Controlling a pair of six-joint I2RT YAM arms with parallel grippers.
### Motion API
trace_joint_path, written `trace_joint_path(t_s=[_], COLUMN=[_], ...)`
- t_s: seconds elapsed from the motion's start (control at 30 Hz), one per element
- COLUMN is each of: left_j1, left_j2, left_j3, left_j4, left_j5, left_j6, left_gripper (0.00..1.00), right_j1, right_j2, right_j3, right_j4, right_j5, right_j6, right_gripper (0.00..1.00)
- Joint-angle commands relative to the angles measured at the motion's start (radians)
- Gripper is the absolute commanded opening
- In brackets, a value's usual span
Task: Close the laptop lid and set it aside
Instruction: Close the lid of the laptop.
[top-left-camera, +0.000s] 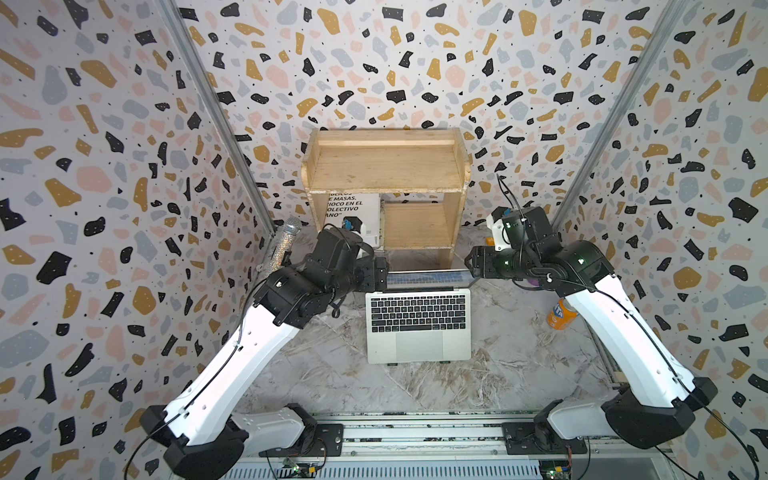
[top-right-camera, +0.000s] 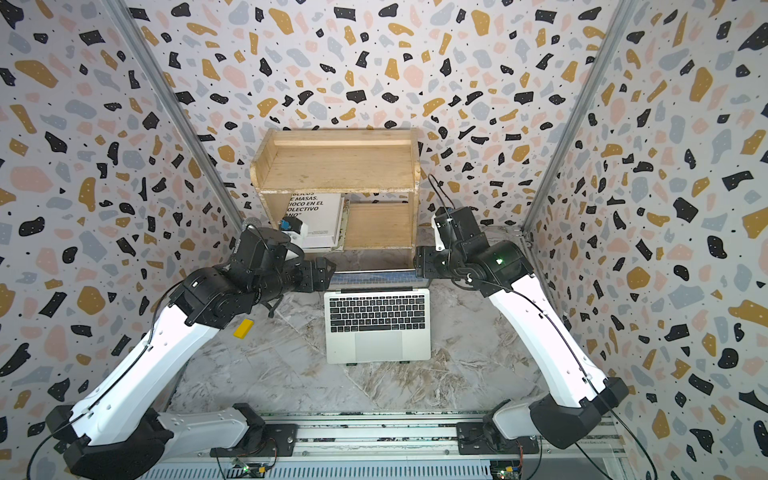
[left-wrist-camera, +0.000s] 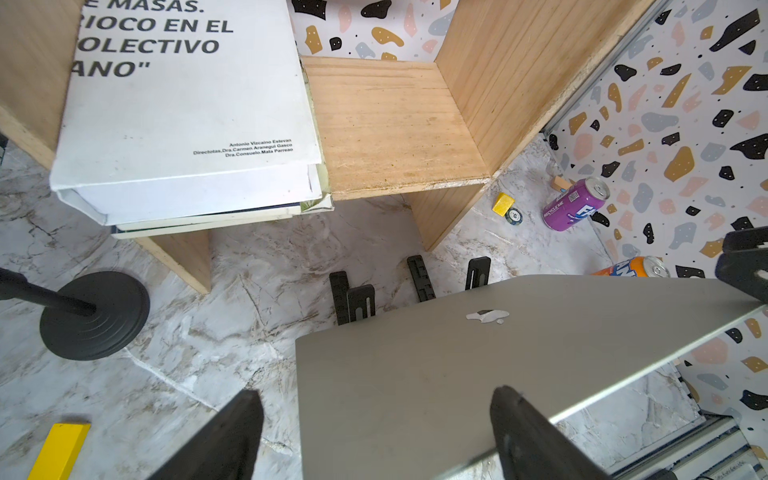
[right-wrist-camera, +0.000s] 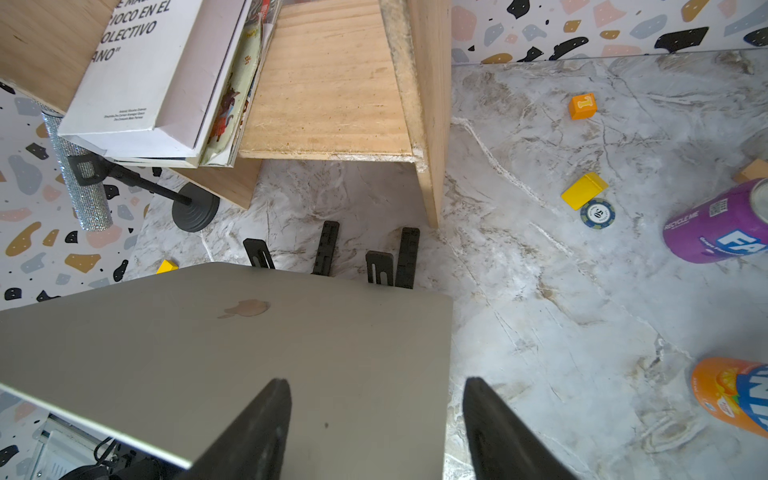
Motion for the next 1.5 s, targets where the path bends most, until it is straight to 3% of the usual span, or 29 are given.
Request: trace_joint_path(t_s=[0.0, 1.47], left_j1=[-0.010, -0.030], left_j2=[-0.019, -0.166], left_j3=[-0.023, -0.197], left_j4=[-0.032, -0.035], left_j5=[0.024, 0.106], left_j6=[-0.004, -0.074], left_gripper=[0.87, 0.88], right_j1=[0.015, 0.086], right_j2=[-0.037, -0.183], right_j3=[-0.021, -0.212], right_j4=[-0.029, -0.034], right_j5=[0.006, -0.001], right_j6=[0.004, 0.036], right_gripper=[0.70, 0.68])
